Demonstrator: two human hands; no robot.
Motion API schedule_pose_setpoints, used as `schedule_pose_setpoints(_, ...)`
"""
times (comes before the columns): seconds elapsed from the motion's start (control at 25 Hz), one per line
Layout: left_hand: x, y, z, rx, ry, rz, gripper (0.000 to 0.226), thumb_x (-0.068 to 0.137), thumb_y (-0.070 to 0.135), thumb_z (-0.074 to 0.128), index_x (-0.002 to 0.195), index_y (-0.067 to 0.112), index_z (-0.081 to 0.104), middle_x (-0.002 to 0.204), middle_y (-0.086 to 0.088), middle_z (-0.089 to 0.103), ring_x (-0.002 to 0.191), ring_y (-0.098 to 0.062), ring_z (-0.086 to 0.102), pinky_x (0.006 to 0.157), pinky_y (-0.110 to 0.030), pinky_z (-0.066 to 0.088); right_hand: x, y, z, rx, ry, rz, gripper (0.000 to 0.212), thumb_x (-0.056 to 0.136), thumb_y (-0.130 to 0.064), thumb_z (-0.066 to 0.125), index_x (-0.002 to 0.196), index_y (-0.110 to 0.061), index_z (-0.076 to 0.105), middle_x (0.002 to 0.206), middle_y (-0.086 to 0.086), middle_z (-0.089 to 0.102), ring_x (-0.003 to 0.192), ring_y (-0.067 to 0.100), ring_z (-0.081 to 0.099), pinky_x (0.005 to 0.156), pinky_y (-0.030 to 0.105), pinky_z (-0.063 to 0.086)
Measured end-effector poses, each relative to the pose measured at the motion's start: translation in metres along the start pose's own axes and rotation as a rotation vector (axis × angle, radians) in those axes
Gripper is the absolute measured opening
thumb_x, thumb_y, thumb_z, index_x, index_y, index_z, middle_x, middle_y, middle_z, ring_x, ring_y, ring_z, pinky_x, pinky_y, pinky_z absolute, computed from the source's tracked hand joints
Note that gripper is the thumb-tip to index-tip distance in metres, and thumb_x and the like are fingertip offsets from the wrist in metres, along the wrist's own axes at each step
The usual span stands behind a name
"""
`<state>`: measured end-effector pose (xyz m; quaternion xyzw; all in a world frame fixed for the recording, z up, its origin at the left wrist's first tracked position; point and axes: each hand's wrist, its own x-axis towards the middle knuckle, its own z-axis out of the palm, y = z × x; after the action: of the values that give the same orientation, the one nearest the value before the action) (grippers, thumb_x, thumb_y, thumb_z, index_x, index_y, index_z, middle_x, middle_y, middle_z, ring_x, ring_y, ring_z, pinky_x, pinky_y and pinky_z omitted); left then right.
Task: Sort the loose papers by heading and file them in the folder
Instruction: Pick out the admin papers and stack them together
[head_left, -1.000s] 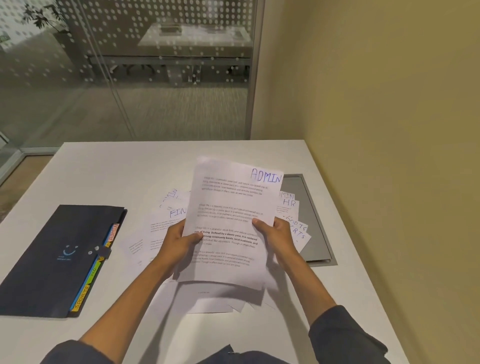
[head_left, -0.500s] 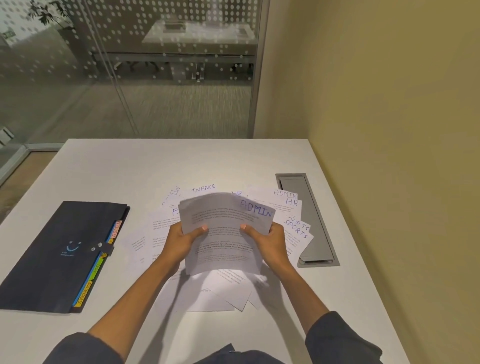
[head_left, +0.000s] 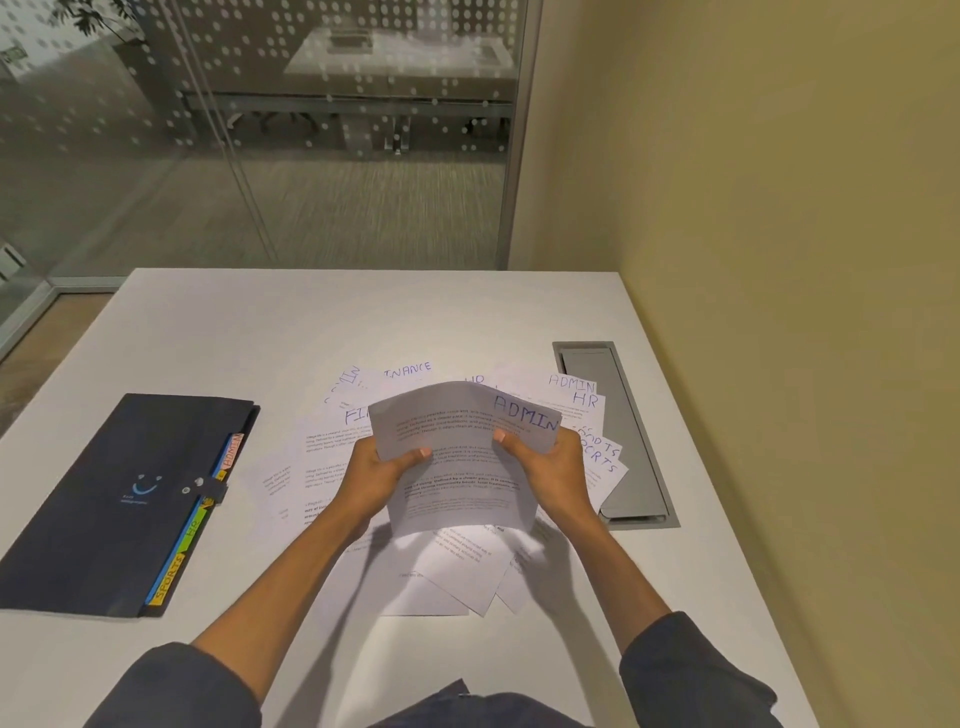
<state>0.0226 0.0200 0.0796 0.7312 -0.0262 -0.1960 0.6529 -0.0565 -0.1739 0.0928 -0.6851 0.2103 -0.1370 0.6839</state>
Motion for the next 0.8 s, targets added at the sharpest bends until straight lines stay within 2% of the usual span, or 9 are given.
schedule_pose_setpoints(0.08, -0.001, -0.003, 0.000, -0.007, 0.010, 0.007, 0.018, 0.083, 0.012, 0.072, 0.098, 0.022, 0.070, 0.094, 0.004, 0.075, 0.085, -0.015, 0.072, 0.073, -0.030, 0.056, 0.000, 0.006, -0.002, 0.014, 0.011, -0.001, 0.013, 0.083, -0.015, 0.078, 0.093, -0.023, 0.073, 0.088, -0.004, 0.077, 0.079, 0.011, 0.074, 0.066, 0.024, 0.058)
schedule_pose_setpoints(0.24, -0.005, -0.014, 0.004, -0.006, 0.009, -0.017, 0.017, 0.084, 0.014, 0.072, 0.097, 0.023, 0.070, 0.090, 0.005, 0.076, 0.084, -0.016, 0.072, 0.070, -0.030, 0.056, -0.002, 0.021, -0.003, 0.011, -0.025, 0.048, 0.015, 0.084, -0.013, 0.076, 0.095, -0.022, 0.072, 0.085, -0.011, 0.074, 0.074, 0.003, 0.072, 0.061, 0.015, 0.053)
schedule_pose_setpoints(0.4, -0.003, -0.019, 0.003, -0.013, 0.098, -0.020, 0.012, 0.084, 0.016, 0.072, 0.094, 0.023, 0.070, 0.085, 0.007, 0.075, 0.080, -0.014, 0.072, 0.072, -0.033, 0.057, 0.000, 0.043, -0.003, -0.068, 0.009, 0.081, 0.016, 0.085, -0.017, 0.075, 0.101, -0.017, 0.073, 0.089, -0.008, 0.075, 0.075, 0.002, 0.071, 0.065, 0.018, 0.054)
schedule_pose_setpoints(0.52, 0.002, -0.010, -0.002, -0.053, 0.150, -0.016, 0.012, 0.083, 0.012, 0.073, 0.089, 0.022, 0.069, 0.075, 0.010, 0.074, 0.069, -0.007, 0.072, 0.063, -0.026, 0.055, 0.002, 0.055, -0.001, -0.125, -0.006, 0.075, 0.016, 0.091, -0.018, 0.070, 0.103, -0.010, 0.073, 0.095, -0.001, 0.076, 0.086, 0.012, 0.073, 0.071, 0.025, 0.056)
schedule_pose_setpoints(0.64, 0.012, -0.001, -0.004, -0.129, 0.143, -0.057, 0.014, 0.083, 0.005, 0.072, 0.094, 0.014, 0.069, 0.077, 0.004, 0.074, 0.066, -0.010, 0.072, 0.054, -0.022, 0.055, 0.007, 0.059, 0.006, -0.073, 0.018, 0.102, 0.023, 0.094, -0.018, 0.065, 0.113, -0.007, 0.071, 0.102, 0.002, 0.076, 0.089, 0.012, 0.073, 0.073, 0.025, 0.056)
schedule_pose_setpoints(0.72, 0.021, 0.005, -0.008, -0.147, 0.112, -0.116, 0.017, 0.084, 0.006, 0.071, 0.100, 0.011, 0.069, 0.084, 0.000, 0.075, 0.074, -0.015, 0.073, 0.061, -0.026, 0.058, 0.013, 0.056, 0.012, 0.025, 0.054, 0.153, 0.022, 0.095, -0.014, 0.063, 0.115, -0.007, 0.069, 0.102, 0.002, 0.075, 0.085, 0.008, 0.073, 0.067, 0.019, 0.056)
schedule_pose_setpoints(0.8, 0.030, 0.003, -0.013, -0.161, 0.060, -0.173, 0.021, 0.085, 0.010, 0.070, 0.107, 0.010, 0.069, 0.098, -0.006, 0.075, 0.088, -0.021, 0.073, 0.079, -0.034, 0.057, 0.022, 0.052, 0.016, 0.092, 0.091, 0.183, 0.022, 0.095, -0.008, 0.062, 0.116, -0.007, 0.067, 0.100, 0.000, 0.073, 0.080, 0.001, 0.072, 0.064, 0.013, 0.053)
